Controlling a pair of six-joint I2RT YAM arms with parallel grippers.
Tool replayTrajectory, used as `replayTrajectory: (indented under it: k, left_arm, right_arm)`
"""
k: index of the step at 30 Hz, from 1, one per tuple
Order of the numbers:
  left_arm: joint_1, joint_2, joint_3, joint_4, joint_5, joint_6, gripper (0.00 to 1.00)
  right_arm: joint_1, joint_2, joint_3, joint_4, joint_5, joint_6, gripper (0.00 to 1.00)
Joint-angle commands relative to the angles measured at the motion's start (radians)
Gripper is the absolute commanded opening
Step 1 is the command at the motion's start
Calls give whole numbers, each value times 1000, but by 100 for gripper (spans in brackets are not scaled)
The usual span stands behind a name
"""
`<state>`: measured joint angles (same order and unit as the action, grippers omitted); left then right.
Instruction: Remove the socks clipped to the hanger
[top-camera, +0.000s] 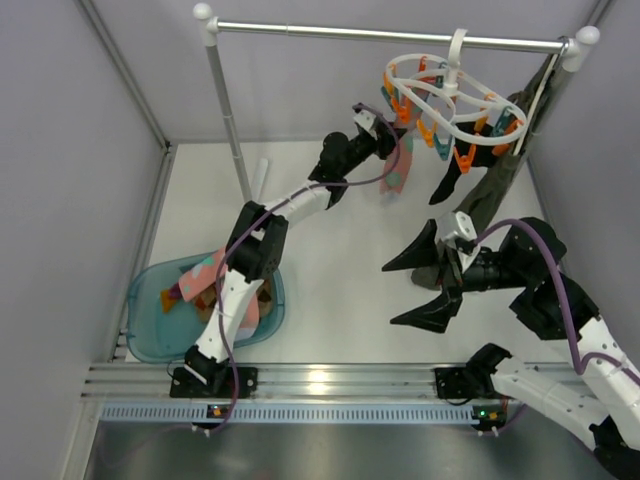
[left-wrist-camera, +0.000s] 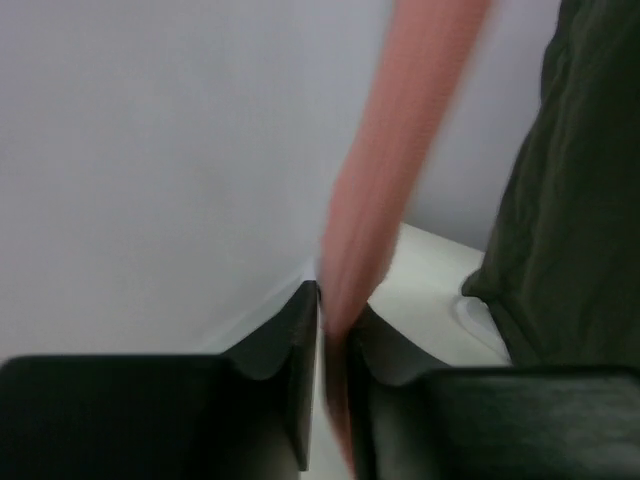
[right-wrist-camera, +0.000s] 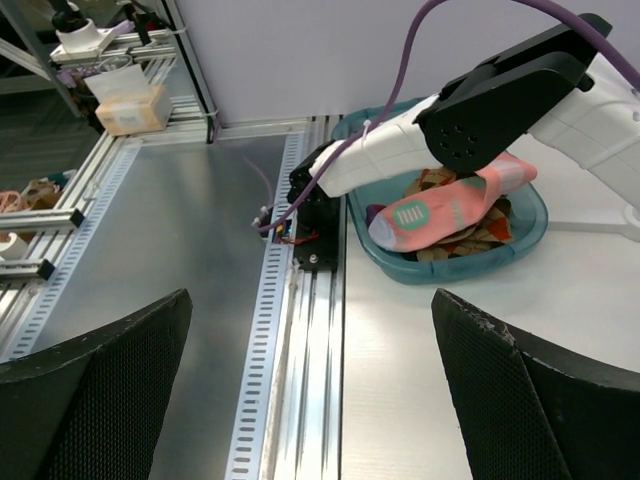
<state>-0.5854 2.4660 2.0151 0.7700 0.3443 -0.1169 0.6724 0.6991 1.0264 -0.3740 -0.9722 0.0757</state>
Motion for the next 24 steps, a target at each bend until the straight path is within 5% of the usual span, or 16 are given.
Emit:
replayTrajectory:
  k: [1,4,7,14,21,24]
  left_arm:
    - [1,-8,30,103,-104,-33,15]
    - [1,-91,-79,103,-332,-12,0]
    - [1,-209,-217,103,-582,28,0]
    - [-1,-511,-560,101,-916,39,0]
    - [-11,-815,-858,103,-1059,5,0]
    - [-30,-967,-1001,103,-998,-42,0]
  right_arm:
    - [10,-38,-3,46,47,12,99]
    - [10,-53,-5,40,121,-5,99]
    - [10,-61,1,40,239,-7,99]
    - [10,-73,24,58,458,30,100]
    - [9,-7,144,-37,745,108,99]
    - [9,34,204,-48,779,136,99]
